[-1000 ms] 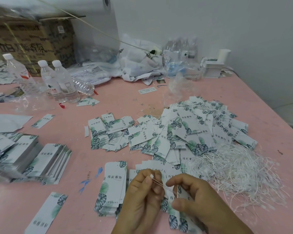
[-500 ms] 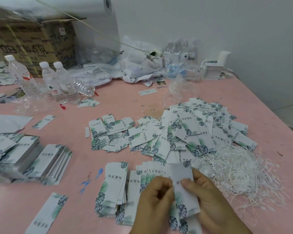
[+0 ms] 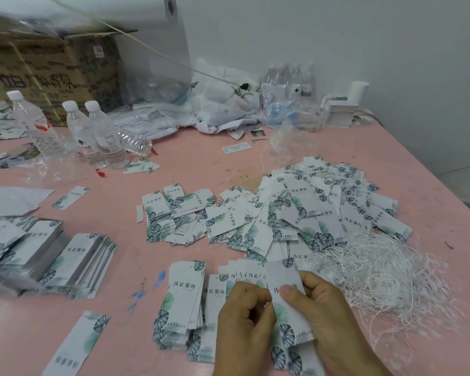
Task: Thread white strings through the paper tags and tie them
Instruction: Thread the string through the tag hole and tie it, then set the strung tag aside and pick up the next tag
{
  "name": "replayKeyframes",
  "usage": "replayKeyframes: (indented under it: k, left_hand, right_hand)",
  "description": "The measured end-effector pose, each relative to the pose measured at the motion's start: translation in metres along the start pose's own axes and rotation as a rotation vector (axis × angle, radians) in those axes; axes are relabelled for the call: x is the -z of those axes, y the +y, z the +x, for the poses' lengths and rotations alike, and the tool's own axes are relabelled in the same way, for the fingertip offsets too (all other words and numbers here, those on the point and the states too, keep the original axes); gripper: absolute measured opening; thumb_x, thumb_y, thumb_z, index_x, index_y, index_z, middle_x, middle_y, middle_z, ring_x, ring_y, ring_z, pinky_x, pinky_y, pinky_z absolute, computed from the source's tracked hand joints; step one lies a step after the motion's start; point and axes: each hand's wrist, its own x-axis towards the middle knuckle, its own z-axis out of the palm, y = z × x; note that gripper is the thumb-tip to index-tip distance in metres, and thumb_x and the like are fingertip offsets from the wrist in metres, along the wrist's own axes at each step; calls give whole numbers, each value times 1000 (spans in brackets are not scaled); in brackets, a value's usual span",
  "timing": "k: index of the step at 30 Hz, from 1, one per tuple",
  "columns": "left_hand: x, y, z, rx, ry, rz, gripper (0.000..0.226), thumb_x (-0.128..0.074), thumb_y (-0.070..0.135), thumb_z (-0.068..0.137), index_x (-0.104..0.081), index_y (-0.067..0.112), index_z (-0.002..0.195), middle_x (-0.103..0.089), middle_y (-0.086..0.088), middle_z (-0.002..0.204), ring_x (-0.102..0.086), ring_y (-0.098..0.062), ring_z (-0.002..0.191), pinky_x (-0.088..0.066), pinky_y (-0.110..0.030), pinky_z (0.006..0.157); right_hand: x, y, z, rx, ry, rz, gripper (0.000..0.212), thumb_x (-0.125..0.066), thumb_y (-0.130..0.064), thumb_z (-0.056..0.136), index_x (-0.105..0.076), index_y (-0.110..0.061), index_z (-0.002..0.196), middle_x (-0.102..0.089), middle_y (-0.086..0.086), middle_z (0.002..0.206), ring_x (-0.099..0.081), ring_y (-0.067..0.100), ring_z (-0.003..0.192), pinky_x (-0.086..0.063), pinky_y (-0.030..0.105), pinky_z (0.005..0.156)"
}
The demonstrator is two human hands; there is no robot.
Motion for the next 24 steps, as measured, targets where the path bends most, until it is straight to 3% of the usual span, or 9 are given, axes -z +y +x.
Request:
replayKeyframes:
  k: [3,6,8,11,14,16,18,21,24]
  left_hand:
    - [1,5,0,-6,21,-23,25,-65,7,79,-75,30,79,-61,12,80,-60,-11,68,-45,-17,61]
    - [-2,7,-1,-2,50,30,26,-64,8,80,-75,31,80,-61,13,82,-60,-11,67,-46,-18,61]
    - [-4,6,-1,-2,50,53,30,-66,3,82,-74,31,79,-61,12,82,-59,-11,66,-46,-20,59]
    - [-3,6,-2,-5,70,55,29,-66,2,82,-73,31,83,-61,10,82,-59,-12,64,-48,-25,57]
    - [-2,5,-2,-3,89,75,26,-63,9,80,-73,32,83,-61,10,83,-59,-11,64,-49,-27,57]
    - [-2,5,-3,2,66,84,29,-62,8,80,-71,35,83,-59,12,84,-56,-8,62,-47,-21,55]
    - [-1,4,-4,-26,6,121,29,-63,10,80,-68,38,88,-57,14,89,-54,-6,60,-42,-14,54]
    - [-2,-1,-7,-101,-139,233,28,-65,23,79,-60,39,101,-52,21,98,-54,-1,73,-42,-11,62]
    - [-4,-8,-5,-245,-253,479,33,-76,24,66,-70,30,98,-57,17,103,-48,1,92,-41,-17,75]
  right_hand:
    - [4,-20,8,9,57,-78,24,-76,-30,72,-73,-20,94,-74,16,88,-70,33,71,-56,39,60]
    - [17,-52,42,86,183,-205,4,-67,-27,87,-70,-26,86,-75,-5,78,-69,11,58,-54,28,55]
    - [27,-74,79,128,281,-271,9,-59,-19,95,-67,-16,98,-73,-1,79,-68,10,61,-55,28,51]
    - [40,-92,138,159,366,-440,29,-52,-13,96,-54,12,109,-55,39,96,-51,26,71,-46,40,63]
    - [45,-91,172,205,450,-857,26,-53,-13,95,-58,5,113,-56,19,86,-55,31,74,-48,39,66]
    - [48,-86,175,232,498,-1257,36,-58,-22,94,-55,-8,128,-59,12,113,-56,33,102,-49,43,84]
    - [50,-80,170,292,540,-1400,48,-60,-29,94,-48,-9,136,-50,14,131,-46,32,119,-44,44,95]
    - [42,-79,138,482,479,-1248,38,-61,-28,93,-54,-14,128,-50,7,126,-47,21,114,-45,36,87]
    - [34,-75,80,435,158,-1116,8,-62,-30,91,-64,-34,97,-63,-14,90,-57,-2,78,-44,15,61]
